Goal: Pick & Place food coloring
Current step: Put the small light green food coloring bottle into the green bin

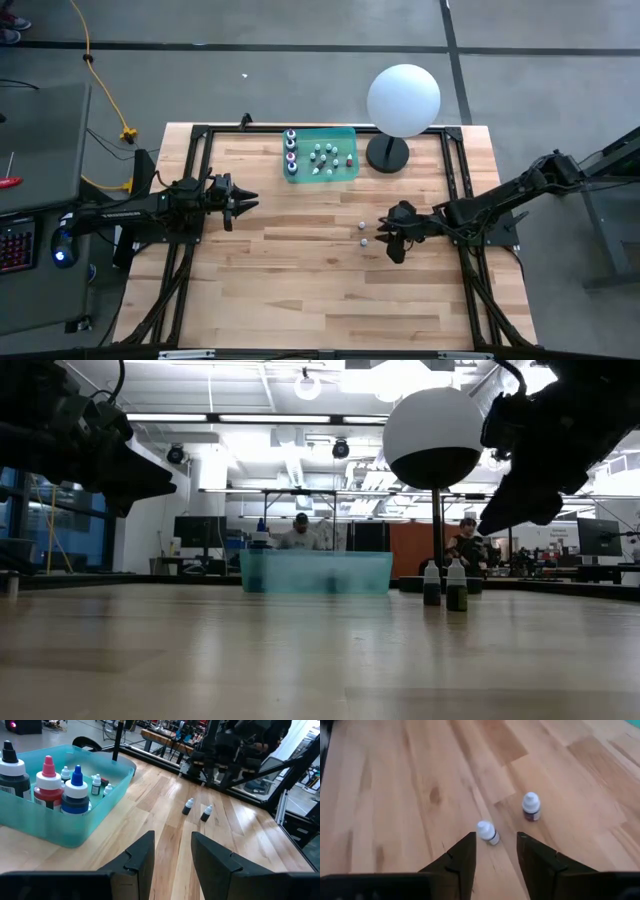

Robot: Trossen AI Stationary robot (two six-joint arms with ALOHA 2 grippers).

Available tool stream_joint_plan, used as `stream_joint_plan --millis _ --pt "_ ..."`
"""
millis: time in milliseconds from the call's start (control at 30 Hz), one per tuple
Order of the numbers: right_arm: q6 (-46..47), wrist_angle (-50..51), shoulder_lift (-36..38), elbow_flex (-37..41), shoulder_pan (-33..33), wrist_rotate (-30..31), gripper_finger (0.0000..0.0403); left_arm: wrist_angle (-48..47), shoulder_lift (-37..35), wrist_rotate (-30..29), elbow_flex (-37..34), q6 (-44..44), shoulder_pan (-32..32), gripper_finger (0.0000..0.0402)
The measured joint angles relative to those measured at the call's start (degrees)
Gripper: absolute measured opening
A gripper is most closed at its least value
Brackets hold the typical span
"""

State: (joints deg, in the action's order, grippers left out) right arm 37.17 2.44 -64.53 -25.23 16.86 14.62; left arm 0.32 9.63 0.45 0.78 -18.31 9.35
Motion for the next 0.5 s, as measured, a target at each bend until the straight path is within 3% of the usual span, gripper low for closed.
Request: stream_joint_plan --millis 233,500 --pt "13.14 0.0 -0.62 -0.1 0.04 1.93 0.0138 0.0 0.0 0.02 0.0 -0.02 0.01 0.0127" --pt "12.02 -0.6 -8.69 -3.88 0.07 0.93 0.0138 0.0 0.0 0.02 0.0 0.0 0.01 0.0127"
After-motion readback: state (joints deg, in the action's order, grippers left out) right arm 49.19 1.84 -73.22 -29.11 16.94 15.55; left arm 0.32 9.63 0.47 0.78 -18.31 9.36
